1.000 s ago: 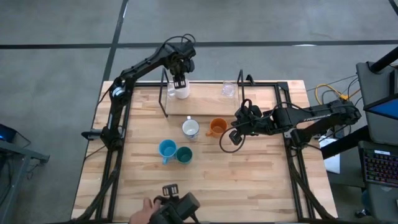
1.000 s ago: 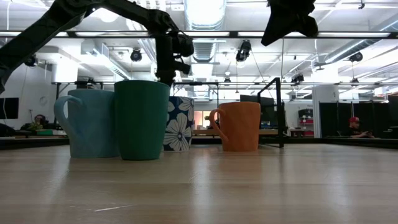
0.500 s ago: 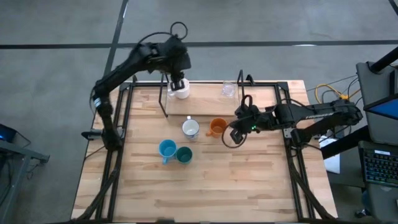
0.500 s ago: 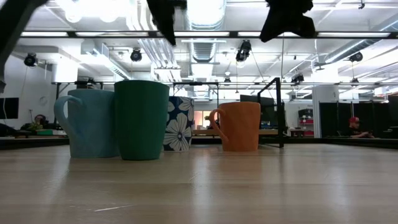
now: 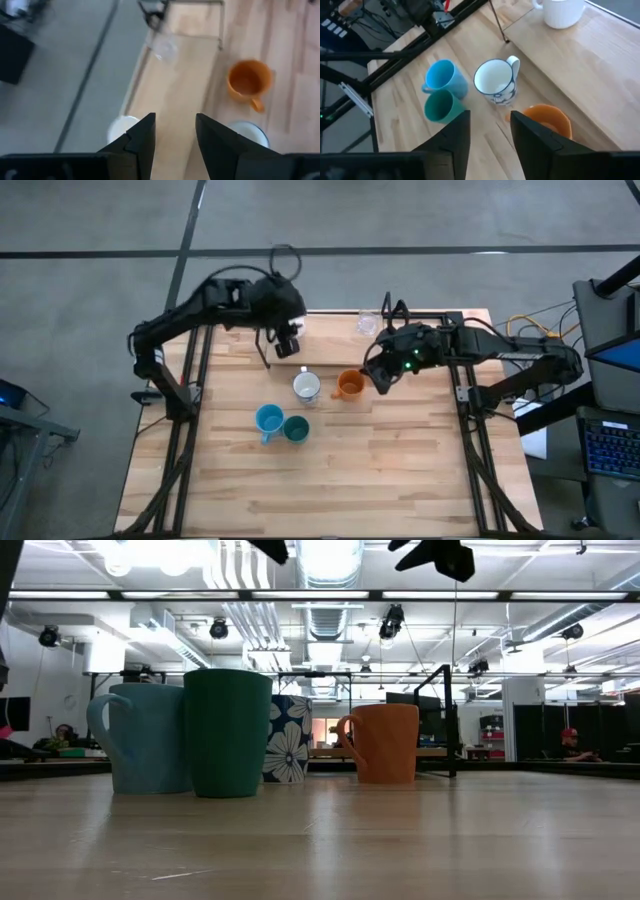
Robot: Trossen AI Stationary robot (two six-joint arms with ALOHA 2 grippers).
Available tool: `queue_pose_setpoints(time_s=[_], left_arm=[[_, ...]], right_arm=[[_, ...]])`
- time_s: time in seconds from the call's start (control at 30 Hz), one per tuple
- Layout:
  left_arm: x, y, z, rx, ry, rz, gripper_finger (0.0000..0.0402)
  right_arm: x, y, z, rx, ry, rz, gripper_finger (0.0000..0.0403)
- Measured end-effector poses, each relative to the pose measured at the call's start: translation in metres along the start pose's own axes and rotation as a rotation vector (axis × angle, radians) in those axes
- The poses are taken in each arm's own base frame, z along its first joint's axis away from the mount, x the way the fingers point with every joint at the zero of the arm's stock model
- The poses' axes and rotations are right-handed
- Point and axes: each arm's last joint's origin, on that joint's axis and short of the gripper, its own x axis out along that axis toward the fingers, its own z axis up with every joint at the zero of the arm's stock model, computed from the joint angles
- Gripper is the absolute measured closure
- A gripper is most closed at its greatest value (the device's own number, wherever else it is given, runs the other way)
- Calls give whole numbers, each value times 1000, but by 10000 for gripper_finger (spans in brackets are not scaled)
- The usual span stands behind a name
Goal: Stack small to large cups/mugs on shelf
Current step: Put the light blue mug on the shelf
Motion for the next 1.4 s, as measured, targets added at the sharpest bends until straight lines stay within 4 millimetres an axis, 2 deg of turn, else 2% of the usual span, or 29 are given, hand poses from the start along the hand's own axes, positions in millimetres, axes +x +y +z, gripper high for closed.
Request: queue_pose_setpoints(time_s=[0.2, 0.27, 0.43, 0.53, 0.67, 0.8, 0.97, 1.07, 1.2, 1.3, 1.4], left_arm=[[30, -26, -18, 80, 161, -105, 276], [32, -34, -25, 124, 214, -138, 276], [30, -44, -38, 271, 316, -184, 276], [36, -47, -43, 288, 352, -192, 276], [39, -51, -47, 248, 378, -229, 276], [34, -59, -54, 219, 448, -352, 276], [12, -66, -60, 210, 396, -502, 276], [4, -64, -67, 215, 392, -512, 276], [3, -60, -76, 225, 406, -451, 276], [4, -57, -88, 240, 430, -398, 276], [5, -57, -102, 263, 461, -399, 276]], right_arm=[[10, 5, -12, 73, 50, 9, 279], [13, 11, -14, 72, 67, 42, 283], [21, 26, -14, 48, 155, 262, 287], [28, 24, -20, 15, 273, 308, 287], [32, 10, -16, -36, 340, 333, 290], [30, -7, -13, -129, 369, 318, 296], [30, -24, -26, -304, 533, 272, 298], [35, -29, -32, -347, 615, 252, 296], [43, -30, -31, -367, 635, 244, 298], [47, -24, -23, -389, 597, 219, 300], [47, -14, -12, -489, 532, 152, 300]])
